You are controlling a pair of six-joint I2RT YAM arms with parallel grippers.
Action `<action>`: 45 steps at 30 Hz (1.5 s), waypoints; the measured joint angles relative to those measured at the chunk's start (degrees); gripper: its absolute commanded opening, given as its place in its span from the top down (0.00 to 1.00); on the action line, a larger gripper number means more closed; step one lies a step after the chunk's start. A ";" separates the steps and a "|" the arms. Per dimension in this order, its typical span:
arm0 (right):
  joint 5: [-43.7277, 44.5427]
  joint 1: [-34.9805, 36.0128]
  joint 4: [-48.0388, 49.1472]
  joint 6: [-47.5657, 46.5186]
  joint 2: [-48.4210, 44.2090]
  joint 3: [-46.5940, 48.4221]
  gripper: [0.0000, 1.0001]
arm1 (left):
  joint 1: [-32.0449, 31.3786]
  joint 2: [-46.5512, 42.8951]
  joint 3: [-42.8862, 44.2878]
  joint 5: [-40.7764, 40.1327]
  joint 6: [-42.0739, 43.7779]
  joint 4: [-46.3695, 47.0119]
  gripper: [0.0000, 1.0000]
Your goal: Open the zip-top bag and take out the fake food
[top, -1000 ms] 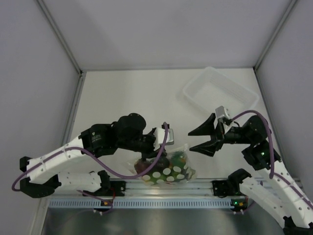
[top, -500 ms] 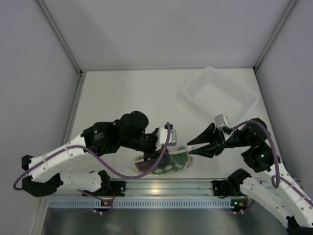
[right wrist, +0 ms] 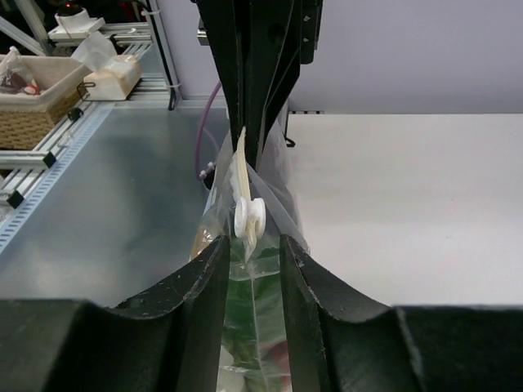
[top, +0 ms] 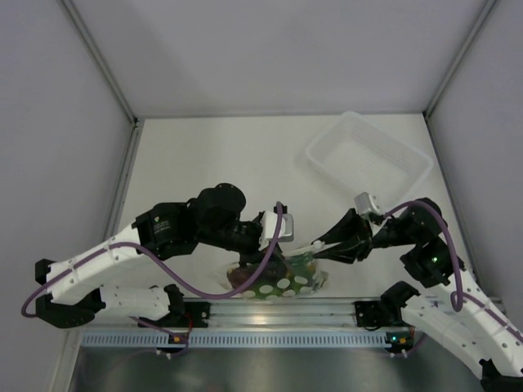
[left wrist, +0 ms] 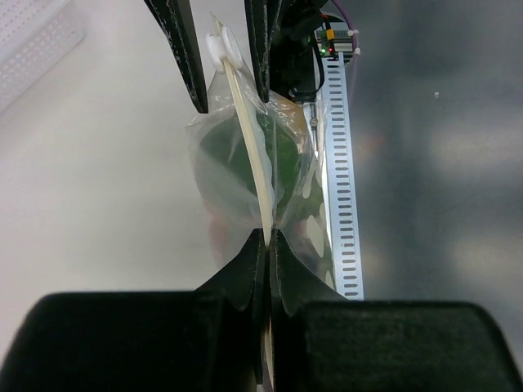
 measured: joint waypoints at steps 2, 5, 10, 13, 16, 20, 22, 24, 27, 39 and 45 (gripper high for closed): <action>0.02 0.04 0.07 0.07 0.09 0.00 0.76 | 0.00 0.00 0.00 0.17 -0.02 0.00 1.00; 0.28 0.09 0.15 0.37 0.17 0.00 0.90 | 0.00 0.02 0.00 0.33 -0.02 0.00 1.00; 1.55 0.22 -0.04 0.50 0.07 0.04 1.00 | 0.02 0.22 0.00 0.24 0.02 0.02 1.00; 3.23 0.26 -2.29 -0.79 -0.07 0.66 1.00 | 0.02 0.20 -0.20 -0.66 0.42 0.15 1.00; 6.16 0.35 -6.71 -3.52 0.37 2.93 1.00 | 0.26 -0.13 -1.84 -2.73 0.66 1.62 1.00; 11.04 0.42 -13.11 -7.74 3.45 7.06 1.00 | 4.42 -0.42 -4.15 -3.41 0.61 4.11 1.00; 13.51 0.44 -15.61 -9.64 6.38 9.44 1.00 | 8.44 0.11 -4.31 -2.03 0.35 4.74 1.00; 15.17 0.44 -17.18 -11.02 9.11 11.30 1.00 | 12.74 1.07 -4.28 0.15 0.11 4.90 0.97; 17.53 0.42 -19.76 -12.59 13.53 13.35 1.00 | 18.14 3.93 -3.93 2.97 -0.33 4.87 0.85; 25.44 0.50 -23.10 -12.41 19.19 13.88 1.00 | 21.09 13.92 3.41 8.98 0.31 9.94 0.35; 27.17 0.66 -23.30 -11.76 17.62 13.88 1.00 | 21.11 19.56 11.43 13.94 2.71 13.40 0.41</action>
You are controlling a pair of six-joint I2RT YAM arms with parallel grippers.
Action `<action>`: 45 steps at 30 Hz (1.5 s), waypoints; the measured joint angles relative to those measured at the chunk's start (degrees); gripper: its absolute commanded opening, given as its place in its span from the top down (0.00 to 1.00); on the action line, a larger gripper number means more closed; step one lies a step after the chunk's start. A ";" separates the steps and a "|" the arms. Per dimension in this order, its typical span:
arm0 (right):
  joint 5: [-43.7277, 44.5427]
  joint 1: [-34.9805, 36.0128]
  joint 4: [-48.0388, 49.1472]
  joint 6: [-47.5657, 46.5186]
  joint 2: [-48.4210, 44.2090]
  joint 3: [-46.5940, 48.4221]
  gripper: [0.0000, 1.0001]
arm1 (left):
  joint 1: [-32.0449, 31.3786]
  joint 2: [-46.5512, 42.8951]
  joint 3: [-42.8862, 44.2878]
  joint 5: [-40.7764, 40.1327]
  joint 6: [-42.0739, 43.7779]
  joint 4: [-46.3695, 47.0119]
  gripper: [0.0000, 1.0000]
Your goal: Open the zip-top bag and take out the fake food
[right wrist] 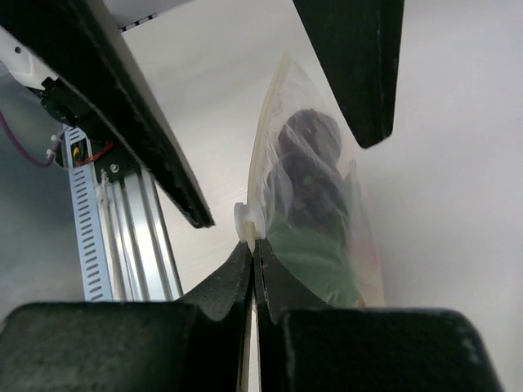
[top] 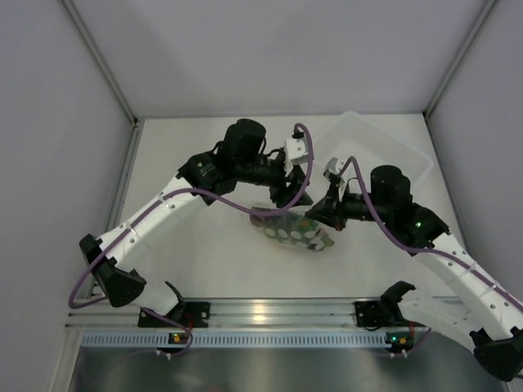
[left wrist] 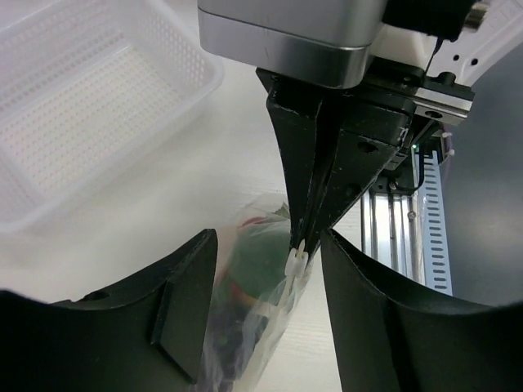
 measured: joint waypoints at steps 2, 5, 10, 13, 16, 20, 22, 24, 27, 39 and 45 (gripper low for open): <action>-0.02 0.00 -0.20 0.00 -1.07 -0.02 1.00 | 0.00 1.33 0.98 2.29 0.76 0.63 0.47; -0.17 0.02 -0.28 0.00 -2.97 -0.04 1.00 | 0.00 3.15 1.38 6.82 1.92 0.96 0.48; -0.35 0.04 -0.26 0.20 -5.01 -0.33 1.00 | 0.00 4.24 1.07 11.85 4.00 0.98 0.61; -0.33 0.04 -0.20 0.26 -5.09 -0.33 1.00 | 0.00 4.22 0.52 13.73 4.92 1.18 0.68; -0.11 0.04 -0.44 0.26 -5.16 -0.42 1.00 | 0.09 4.22 -0.17 14.78 5.66 1.31 0.62; 0.74 0.04 -0.39 0.24 -5.46 -0.72 1.00 | 0.85 4.17 -1.40 16.81 6.12 1.42 0.55; 1.11 0.04 -0.39 0.24 -5.55 -0.72 1.00 | 1.27 4.11 -2.27 17.88 6.32 1.40 0.55; 1.42 0.04 -0.39 0.24 -5.55 -0.72 1.00 | 1.79 4.04 -3.10 18.73 6.58 1.40 0.56; 1.53 0.04 -0.31 0.26 -5.57 -0.72 1.00 | 2.58 4.02 -3.91 19.43 6.86 1.36 0.65; 1.55 0.04 0.17 0.31 -5.49 -1.55 1.00 | 3.32 4.02 -3.96 21.57 7.17 1.40 0.67; 1.46 0.04 0.26 0.46 -5.44 -1.57 1.00 | 3.37 4.02 -3.93 22.14 7.23 1.40 0.83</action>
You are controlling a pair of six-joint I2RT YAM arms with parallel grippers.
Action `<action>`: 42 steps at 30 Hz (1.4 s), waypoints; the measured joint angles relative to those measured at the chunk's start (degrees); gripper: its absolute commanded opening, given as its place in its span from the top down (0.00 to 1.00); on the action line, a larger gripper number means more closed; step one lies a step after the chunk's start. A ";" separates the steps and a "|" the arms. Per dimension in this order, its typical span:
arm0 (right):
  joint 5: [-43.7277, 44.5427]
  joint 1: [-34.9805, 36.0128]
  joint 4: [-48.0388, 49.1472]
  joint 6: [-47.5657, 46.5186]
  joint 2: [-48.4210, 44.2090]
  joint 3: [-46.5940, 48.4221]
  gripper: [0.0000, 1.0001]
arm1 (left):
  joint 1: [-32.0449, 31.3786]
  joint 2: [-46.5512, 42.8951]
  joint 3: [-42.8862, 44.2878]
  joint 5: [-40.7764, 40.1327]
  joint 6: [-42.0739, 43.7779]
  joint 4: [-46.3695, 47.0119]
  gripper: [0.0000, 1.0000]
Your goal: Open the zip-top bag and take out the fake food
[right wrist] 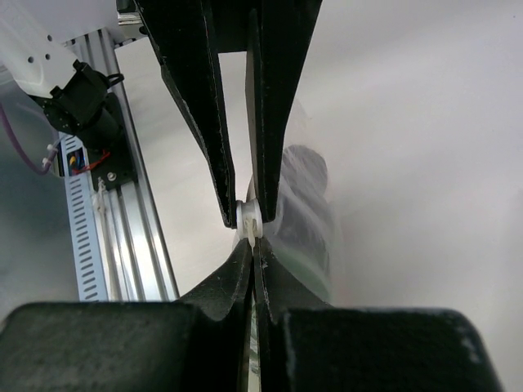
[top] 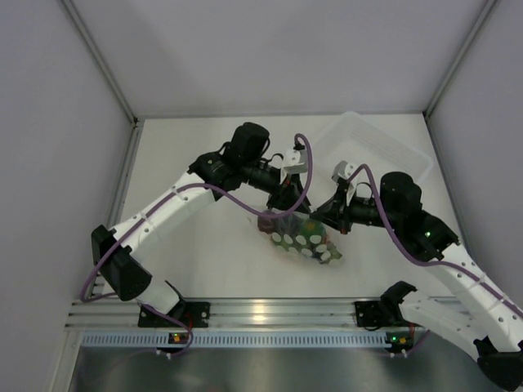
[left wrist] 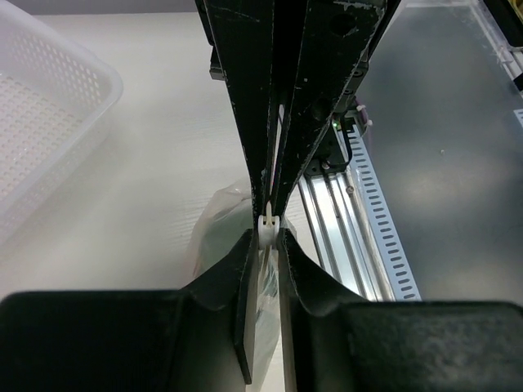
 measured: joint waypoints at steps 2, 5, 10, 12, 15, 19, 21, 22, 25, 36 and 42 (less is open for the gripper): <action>0.00 0.00 0.09 0.00 0.00 0.00 1.00 | 0.09 0.00 0.00 0.04 0.09 0.00 0.88; 0.07 0.00 0.09 0.31 -0.02 0.00 1.00 | 0.09 0.00 0.00 0.07 0.11 0.00 1.00; 0.68 0.00 0.09 0.85 -0.15 0.00 1.00 | 0.09 0.00 0.00 -0.17 0.13 0.07 1.00; 1.33 0.02 0.20 1.07 -0.70 -0.22 1.00 | 0.33 -0.02 -0.13 -0.09 0.37 0.39 1.00; 2.71 0.09 -0.22 1.66 -2.69 -0.74 1.00 | 1.25 -0.66 -1.62 0.52 1.42 0.63 1.00; 4.87 0.09 -0.07 2.01 -5.73 -1.33 1.00 | 2.89 -1.64 -3.65 -0.11 2.10 0.66 1.00; 5.95 0.09 -0.11 2.64 -7.85 -2.19 1.00 | 3.04 -2.23 -4.87 -1.20 2.45 0.70 1.00; 6.51 0.09 -0.28 2.97 -9.05 -2.62 1.00 | 3.06 -2.54 -5.55 -1.57 2.67 0.68 1.00; 7.61 0.09 -0.85 3.43 -10.73 -2.89 1.00 | 3.41 -3.23 -7.39 -1.81 3.10 0.74 1.00; 12.26 0.11 -2.54 4.22 -15.50 -2.89 1.00 | 17.07 -3.96 -17.53 7.48 4.70 1.01 1.00; 16.39 0.11 -3.69 4.83 -16.31 -2.84 1.00 | 19.32 -3.50 -19.69 6.56 4.44 1.14 1.00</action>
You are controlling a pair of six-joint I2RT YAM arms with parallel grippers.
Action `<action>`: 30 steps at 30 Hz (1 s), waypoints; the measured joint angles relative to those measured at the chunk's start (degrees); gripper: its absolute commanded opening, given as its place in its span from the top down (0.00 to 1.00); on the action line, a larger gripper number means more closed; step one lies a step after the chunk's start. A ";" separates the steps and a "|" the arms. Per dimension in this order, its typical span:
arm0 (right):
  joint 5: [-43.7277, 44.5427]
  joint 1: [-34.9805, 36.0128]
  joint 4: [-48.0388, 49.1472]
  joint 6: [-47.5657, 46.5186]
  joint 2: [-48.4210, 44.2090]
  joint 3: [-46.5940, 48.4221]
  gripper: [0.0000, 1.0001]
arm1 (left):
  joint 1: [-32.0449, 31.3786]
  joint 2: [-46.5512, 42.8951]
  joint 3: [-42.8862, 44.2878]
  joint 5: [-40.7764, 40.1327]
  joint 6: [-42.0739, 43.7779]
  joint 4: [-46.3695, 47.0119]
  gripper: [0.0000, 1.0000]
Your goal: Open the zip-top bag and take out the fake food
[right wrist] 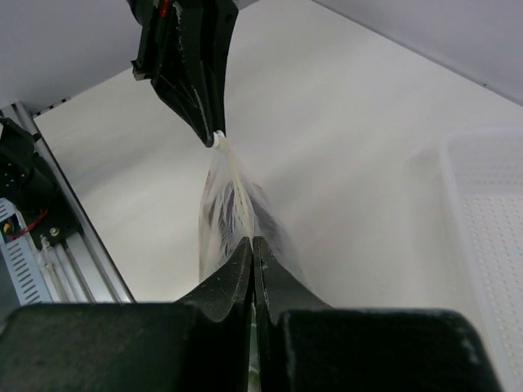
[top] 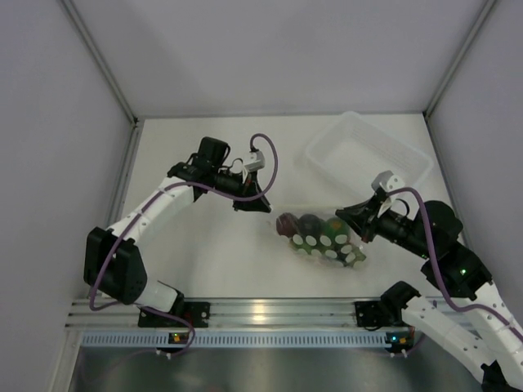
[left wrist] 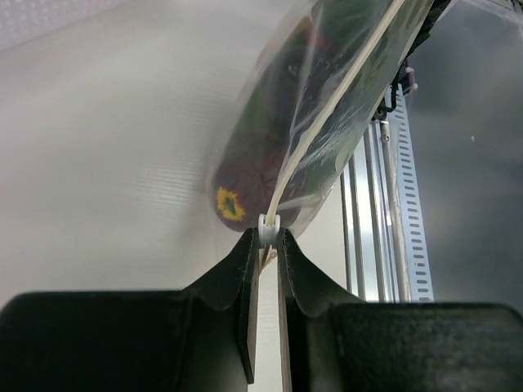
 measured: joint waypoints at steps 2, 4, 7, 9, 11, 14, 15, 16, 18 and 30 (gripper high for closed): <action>1.18 0.00 -0.61 0.04 -0.24 0.02 1.00 | -0.09 0.00 -1.16 -1.25 -0.33 0.28 1.00; 2.12 0.00 -1.09 0.09 -0.31 0.02 1.00 | 0.07 0.00 -2.82 -2.27 -1.14 1.42 1.00; 3.45 0.00 -1.75 0.11 -0.55 0.24 1.00 | 0.96 0.55 -4.28 -1.97 -1.88 2.32 1.00; 4.22 0.00 -1.99 0.11 -0.61 0.52 1.00 | 2.29 1.05 -4.81 -1.03 -2.10 2.73 1.00; 4.70 0.00 -2.03 0.11 -0.66 0.76 1.00 | 3.56 1.14 -5.31 -0.76 -2.49 3.02 1.00; 5.73 0.00 -2.05 0.17 -0.66 0.76 1.00 | 4.50 1.05 -6.23 -1.68 -4.81 5.68 1.00; 6.01 0.00 -2.05 0.37 -0.66 0.76 1.00 | 4.52 0.83 -6.93 -2.45 -6.21 7.23 1.00; 6.14 0.00 -2.05 0.44 -0.63 0.76 1.00 | 4.52 0.63 -7.43 -2.71 -7.23 8.22 1.00; 6.16 0.00 -2.01 0.52 -0.52 0.76 1.00 | 4.52 0.13 -8.22 -3.28 -9.01 9.68 0.93; -4.13 0.00 1.05 -0.48 -3.23 -0.92 1.00 | -0.68 -9.33 -7.34 -14.43 -19.58 18.01 0.18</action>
